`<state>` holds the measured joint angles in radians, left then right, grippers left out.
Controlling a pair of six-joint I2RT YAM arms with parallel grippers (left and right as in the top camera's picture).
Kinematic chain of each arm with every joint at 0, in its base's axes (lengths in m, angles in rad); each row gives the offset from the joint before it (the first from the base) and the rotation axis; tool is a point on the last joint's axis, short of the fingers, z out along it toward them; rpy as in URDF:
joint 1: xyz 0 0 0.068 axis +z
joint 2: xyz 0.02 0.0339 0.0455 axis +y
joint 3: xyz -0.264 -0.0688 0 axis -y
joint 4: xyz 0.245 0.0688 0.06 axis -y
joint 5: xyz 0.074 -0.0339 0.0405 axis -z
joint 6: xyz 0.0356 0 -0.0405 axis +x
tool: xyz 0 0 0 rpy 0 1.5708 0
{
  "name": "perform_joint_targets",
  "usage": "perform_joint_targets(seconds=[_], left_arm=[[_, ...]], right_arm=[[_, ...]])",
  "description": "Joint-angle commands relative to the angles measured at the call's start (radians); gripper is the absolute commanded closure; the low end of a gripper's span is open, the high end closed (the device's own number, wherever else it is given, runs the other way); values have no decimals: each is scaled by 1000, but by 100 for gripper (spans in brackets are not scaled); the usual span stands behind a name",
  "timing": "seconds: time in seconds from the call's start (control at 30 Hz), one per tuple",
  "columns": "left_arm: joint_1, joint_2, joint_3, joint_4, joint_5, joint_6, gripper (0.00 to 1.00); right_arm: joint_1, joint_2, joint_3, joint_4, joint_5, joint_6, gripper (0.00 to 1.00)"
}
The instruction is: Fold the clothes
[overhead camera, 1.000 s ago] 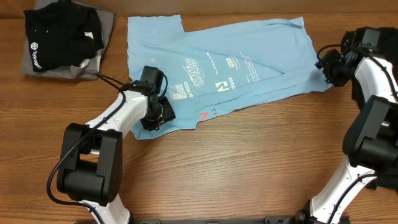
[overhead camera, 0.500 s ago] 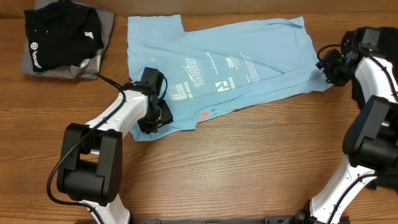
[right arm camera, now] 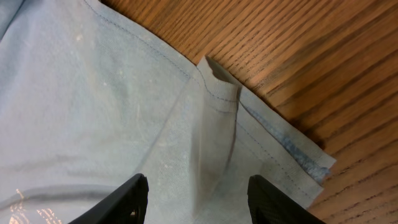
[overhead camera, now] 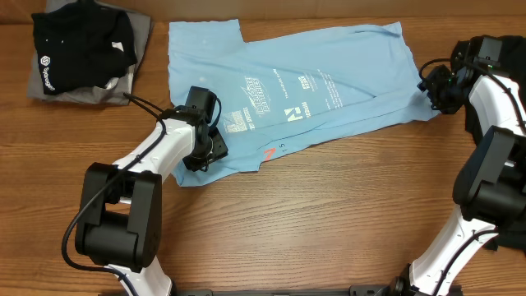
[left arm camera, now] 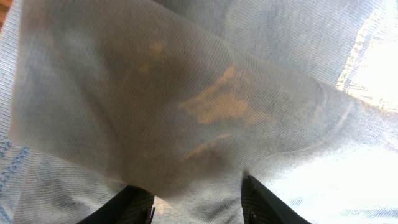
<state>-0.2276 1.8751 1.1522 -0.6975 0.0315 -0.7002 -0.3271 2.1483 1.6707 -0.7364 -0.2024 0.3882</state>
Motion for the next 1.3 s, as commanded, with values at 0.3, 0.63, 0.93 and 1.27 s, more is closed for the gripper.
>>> perform_joint_targets(seconds=[0.3,0.63,0.93,1.27], left_arm=[[0,14,23,3,-42,31,66],[0,14,24,51,-42,58,96],[0,13,30,114,-43,73,96],[0,14,68,56,-35,67,96]], right_arm=[[2,5,17,0,8,-4,45],[2,5,17,1,11,-4,45],[2,5,17,1,11,-4,45],[2,6,17,0,11,-4,45]])
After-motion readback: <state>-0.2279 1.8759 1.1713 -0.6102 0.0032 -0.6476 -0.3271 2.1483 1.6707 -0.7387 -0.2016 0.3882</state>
